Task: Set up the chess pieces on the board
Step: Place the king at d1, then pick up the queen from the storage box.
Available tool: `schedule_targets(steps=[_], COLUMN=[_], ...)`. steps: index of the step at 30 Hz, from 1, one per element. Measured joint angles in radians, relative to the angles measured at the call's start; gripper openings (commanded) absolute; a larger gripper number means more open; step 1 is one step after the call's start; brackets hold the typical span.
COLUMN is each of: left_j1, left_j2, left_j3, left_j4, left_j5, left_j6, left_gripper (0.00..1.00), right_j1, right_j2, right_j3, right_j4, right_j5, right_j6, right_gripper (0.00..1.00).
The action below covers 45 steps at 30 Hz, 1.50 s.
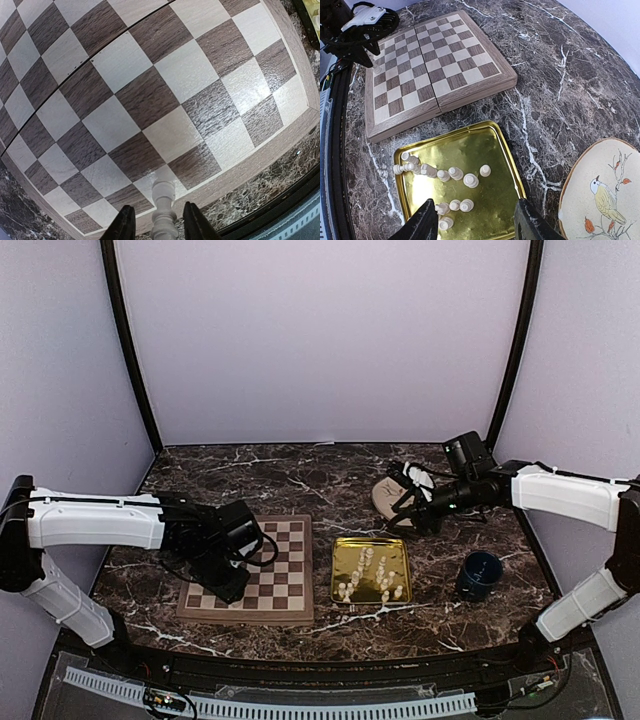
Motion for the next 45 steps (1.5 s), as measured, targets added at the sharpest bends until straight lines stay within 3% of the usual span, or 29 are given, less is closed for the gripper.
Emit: schedule_targets(steps=[6,14,25,27,28,30,40,45], left_j1=[-0.002,0.002,0.182,0.208,0.222,0.256,0.42,0.444], left_j2=[0.0,-0.088,-0.172,-0.153,-0.137,-0.099,0.122,0.148], left_j3=[0.0,0.059,0.083,0.101,0.116,0.145,0.232,0.232], left_j4=[0.001,0.035,0.321,0.372,0.402,0.454,0.623,0.639], left_j5=[-0.003,-0.098,-0.128,-0.127,-0.124,-0.107,0.041,0.073], left_j6=[0.001,0.068,0.32,0.369,0.401,0.441,0.521,0.523], left_gripper=[0.39,0.52,0.66,0.63,0.52,0.47,0.52,0.52], right_j1=[0.0,0.0,0.0,0.0,0.0,0.001,0.072,0.176], right_j2=[0.001,0.001,-0.029,-0.047,-0.055,-0.066,-0.066,0.028], right_j3=[0.0,0.0,0.008,0.008,0.008,0.008,0.021,0.148], right_j4=[0.0,-0.008,-0.028,-0.03,-0.03,-0.031,-0.074,-0.147], right_j5=[-0.003,-0.011,0.01,0.016,0.018,0.021,0.084,0.17], right_j6=[0.0,-0.007,-0.035,-0.043,-0.047,-0.054,-0.088,-0.122], right_gripper=[0.53,0.53,0.57,0.57,0.57,0.57,0.58,0.56])
